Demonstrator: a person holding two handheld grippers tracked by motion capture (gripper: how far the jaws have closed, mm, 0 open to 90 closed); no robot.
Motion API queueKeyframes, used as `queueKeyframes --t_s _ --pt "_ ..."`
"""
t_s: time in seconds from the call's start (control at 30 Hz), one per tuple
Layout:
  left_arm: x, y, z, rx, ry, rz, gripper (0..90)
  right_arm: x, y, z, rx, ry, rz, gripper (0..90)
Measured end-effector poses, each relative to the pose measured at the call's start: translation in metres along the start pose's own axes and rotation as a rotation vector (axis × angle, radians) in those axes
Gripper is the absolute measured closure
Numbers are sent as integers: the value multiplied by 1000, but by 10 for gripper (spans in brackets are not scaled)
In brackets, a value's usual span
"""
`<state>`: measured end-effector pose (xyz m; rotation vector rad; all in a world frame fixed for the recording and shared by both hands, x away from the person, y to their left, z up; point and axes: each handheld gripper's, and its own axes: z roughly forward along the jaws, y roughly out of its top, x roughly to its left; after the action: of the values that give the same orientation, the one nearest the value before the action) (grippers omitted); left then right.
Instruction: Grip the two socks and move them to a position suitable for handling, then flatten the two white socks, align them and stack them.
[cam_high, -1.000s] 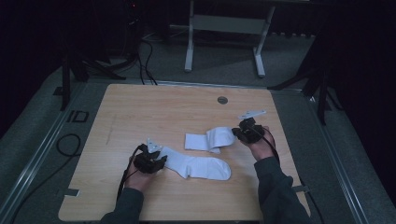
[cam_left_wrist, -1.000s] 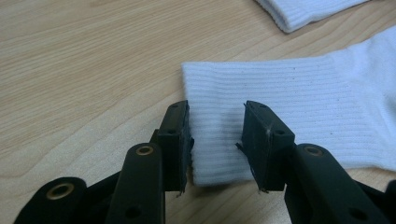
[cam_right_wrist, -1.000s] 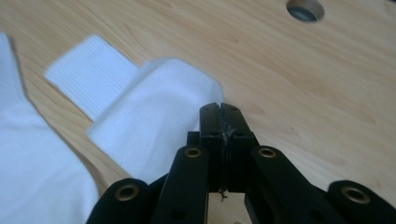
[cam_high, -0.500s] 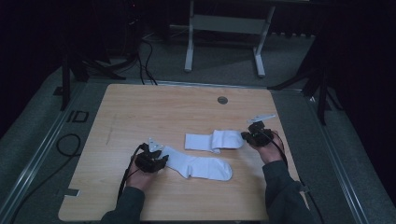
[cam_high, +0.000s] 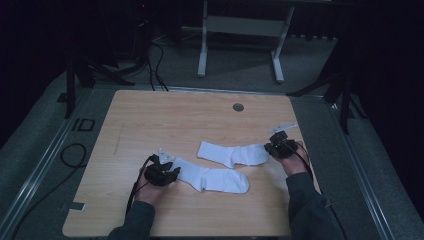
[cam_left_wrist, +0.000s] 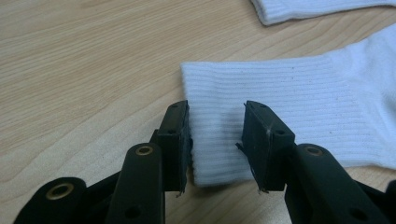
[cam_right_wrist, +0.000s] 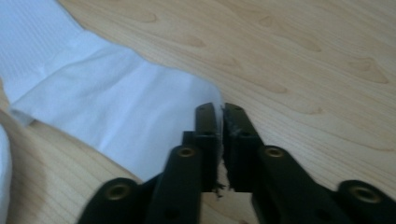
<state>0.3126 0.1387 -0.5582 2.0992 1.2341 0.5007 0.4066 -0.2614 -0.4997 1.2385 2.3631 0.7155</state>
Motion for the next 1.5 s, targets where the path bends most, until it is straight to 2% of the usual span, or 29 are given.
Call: queueKeyframes --t_s 0.13,0.33,0.47,0.6,0.83,1.03,1.3,1.4,1.5 --pt "-1 0 -2 -8 16 10 616 3 5 -5 -27 -2 -5 745" --pt "0 1 -5 -32 1 -1 618 16 21 -8 -66 35 -50 668" --pt "2 1 -7 -44 -4 -11 617 25 29 -6 -83 66 -61 644" --pt "10 0 -12 -67 -13 -46 617 32 34 -3 -93 95 -60 634" --pt "22 -2 -20 -90 -1 -94 616 51 49 2 -93 127 -114 613" --pt "25 -3 -20 -77 15 -106 607 68 58 16 -77 169 -170 606" --pt "27 -3 -20 -73 21 -112 600 88 63 37 -48 211 -249 606" --pt "26 -3 -19 -70 23 -110 600 96 64 43 -51 234 -280 606" --pt "24 -2 -17 -64 23 -99 598 105 64 52 -27 258 -322 604"
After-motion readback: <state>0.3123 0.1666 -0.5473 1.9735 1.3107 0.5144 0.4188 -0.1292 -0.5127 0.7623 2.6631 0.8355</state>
